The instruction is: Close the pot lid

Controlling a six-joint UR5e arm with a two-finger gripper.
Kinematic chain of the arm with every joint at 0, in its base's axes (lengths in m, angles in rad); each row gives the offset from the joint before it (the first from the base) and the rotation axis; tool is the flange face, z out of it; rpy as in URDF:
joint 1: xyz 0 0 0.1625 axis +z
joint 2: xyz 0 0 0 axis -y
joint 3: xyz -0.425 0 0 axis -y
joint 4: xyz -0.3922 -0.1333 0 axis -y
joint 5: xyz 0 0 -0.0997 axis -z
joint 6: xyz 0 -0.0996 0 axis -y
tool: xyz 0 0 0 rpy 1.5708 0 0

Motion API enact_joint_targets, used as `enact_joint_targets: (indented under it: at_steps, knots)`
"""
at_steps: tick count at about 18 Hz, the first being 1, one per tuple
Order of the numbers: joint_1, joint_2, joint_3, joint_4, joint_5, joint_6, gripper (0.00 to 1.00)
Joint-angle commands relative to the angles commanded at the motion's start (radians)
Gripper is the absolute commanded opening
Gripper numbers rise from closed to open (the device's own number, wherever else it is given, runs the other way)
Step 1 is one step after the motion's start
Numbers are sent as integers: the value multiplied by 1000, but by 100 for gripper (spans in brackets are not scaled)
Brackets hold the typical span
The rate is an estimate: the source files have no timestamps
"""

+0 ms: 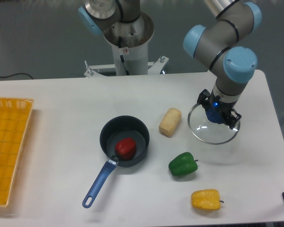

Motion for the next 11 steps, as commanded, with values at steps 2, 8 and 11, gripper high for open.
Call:
enact_joint_targets:
  at_steps: [2,8,11]
  knots:
    - [-2,2,-2,0,-2,-2,56]
    - [-2,2,0,-11,-2,-6,56]
    - [-8,3,0,-27,-2,-14,56]
